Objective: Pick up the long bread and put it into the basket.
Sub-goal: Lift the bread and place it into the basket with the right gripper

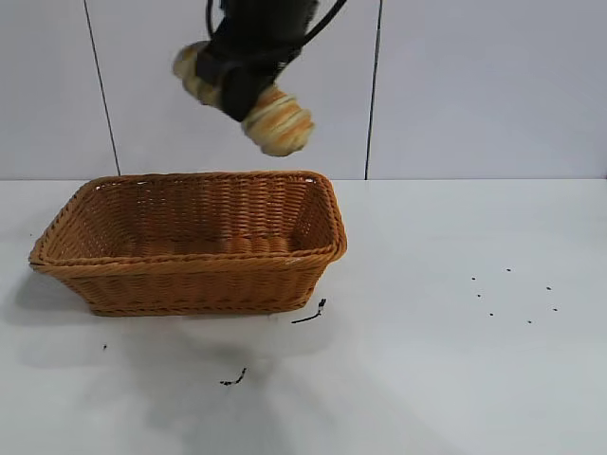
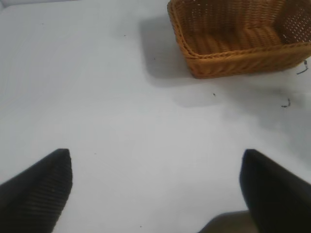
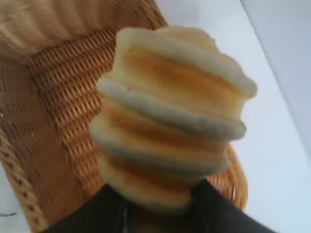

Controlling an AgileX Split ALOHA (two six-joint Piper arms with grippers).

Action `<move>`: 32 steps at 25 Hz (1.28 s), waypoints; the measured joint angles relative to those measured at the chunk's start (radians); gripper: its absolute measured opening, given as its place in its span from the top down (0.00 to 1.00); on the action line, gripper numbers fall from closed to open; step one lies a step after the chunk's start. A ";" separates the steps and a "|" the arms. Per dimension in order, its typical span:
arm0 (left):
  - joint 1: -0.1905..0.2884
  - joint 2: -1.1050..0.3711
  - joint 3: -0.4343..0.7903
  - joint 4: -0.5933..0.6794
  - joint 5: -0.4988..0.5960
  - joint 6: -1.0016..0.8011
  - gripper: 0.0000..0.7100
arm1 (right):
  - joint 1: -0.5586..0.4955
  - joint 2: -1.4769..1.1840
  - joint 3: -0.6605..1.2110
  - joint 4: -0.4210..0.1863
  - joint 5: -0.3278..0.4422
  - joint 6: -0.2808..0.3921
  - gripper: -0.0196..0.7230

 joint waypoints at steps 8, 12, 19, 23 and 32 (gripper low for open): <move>0.000 0.000 0.000 0.000 0.000 0.000 0.02 | -0.018 0.100 0.000 0.010 -0.044 -0.027 0.74; 0.000 0.000 0.000 0.000 0.000 0.000 0.02 | -0.033 0.118 0.000 0.017 -0.062 -0.027 0.74; 0.000 0.000 0.000 0.000 0.000 0.000 0.02 | -0.060 0.118 0.000 0.073 -0.060 -0.027 0.33; 0.000 0.000 0.000 0.000 0.000 0.000 0.02 | -0.068 0.118 0.000 0.083 -0.066 -0.026 0.10; 0.000 0.000 0.000 0.000 0.000 0.000 0.02 | -0.069 0.031 0.000 0.091 -0.061 0.114 0.06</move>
